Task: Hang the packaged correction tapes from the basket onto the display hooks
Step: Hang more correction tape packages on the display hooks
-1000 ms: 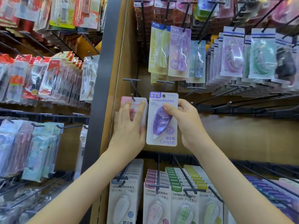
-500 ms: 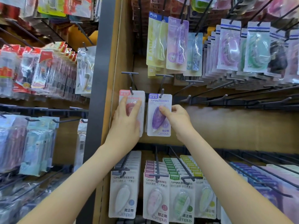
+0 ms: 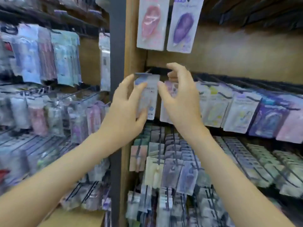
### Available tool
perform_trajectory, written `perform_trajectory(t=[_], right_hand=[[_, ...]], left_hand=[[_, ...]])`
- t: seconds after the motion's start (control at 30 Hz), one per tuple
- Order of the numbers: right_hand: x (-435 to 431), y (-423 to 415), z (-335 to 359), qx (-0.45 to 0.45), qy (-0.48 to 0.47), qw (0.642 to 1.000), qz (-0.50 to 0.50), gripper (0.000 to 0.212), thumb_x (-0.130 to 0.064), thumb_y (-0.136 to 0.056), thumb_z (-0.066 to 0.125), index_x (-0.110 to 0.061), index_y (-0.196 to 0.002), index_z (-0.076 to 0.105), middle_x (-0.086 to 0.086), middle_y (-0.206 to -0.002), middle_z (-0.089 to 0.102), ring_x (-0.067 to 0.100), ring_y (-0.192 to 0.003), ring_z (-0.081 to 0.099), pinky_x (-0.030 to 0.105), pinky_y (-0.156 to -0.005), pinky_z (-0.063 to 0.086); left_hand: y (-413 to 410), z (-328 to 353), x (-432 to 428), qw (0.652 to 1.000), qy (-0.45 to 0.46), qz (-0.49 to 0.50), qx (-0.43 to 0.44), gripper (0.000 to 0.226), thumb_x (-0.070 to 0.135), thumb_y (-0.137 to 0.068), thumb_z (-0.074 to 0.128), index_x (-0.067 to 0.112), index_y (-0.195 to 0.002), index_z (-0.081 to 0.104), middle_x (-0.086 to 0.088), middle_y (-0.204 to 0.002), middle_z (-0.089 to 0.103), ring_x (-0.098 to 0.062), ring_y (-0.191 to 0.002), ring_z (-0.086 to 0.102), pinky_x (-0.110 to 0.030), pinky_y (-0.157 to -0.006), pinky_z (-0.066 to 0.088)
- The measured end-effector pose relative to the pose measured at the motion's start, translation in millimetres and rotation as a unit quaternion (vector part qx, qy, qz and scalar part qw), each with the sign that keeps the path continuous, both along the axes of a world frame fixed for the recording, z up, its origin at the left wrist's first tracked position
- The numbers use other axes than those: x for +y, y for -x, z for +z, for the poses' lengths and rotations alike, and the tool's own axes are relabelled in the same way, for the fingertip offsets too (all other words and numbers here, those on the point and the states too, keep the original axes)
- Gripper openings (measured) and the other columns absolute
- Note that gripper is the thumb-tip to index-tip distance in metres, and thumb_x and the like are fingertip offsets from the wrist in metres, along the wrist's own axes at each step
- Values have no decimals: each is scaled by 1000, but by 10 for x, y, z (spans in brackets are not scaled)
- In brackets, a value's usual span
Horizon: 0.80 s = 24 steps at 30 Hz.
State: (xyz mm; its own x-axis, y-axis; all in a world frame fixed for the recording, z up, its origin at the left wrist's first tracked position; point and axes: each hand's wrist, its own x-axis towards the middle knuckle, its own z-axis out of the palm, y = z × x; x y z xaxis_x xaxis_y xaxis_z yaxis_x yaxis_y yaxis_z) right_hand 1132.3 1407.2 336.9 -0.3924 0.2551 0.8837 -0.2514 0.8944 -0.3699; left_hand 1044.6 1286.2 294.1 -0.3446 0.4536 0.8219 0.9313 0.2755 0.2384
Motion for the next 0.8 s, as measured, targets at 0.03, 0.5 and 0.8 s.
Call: perform_trajectory(t=[0.03, 0.5, 0.8], right_hand=[[-110, -37, -215, -25, 8, 999, 21, 35, -19, -93, 58, -12, -127, 51, -2, -112, 52, 9, -107, 49, 12, -89, 35], [-1049, 77, -4110, -548, 150, 819, 78, 21, -17, -96, 53, -10, -116, 57, 8, -99, 59, 27, -94, 57, 39, -81, 45], [-1367, 83, -7339, -730, 181, 657, 44, 38, -24, -92, 56, -11, -127, 55, 11, -115, 62, 30, -109, 58, 33, -86, 42]], left_hand=[[-48, -266, -115, 999, 46, 5, -23, 59, 16, -91, 58, 13, -145, 35, -13, -156, 13, -25, -144, 13, -23, -113, 8], [-523, -4231, -1655, 765, 329, 138, -536, 40, 22, -88, 50, 3, -124, 50, -17, -121, 51, -35, -113, 51, -38, -93, 39], [-362, -7088, -2248, 587, 458, 162, -648, 48, 21, -94, 52, 3, -138, 41, -14, -138, 42, -29, -126, 44, -32, -95, 36]])
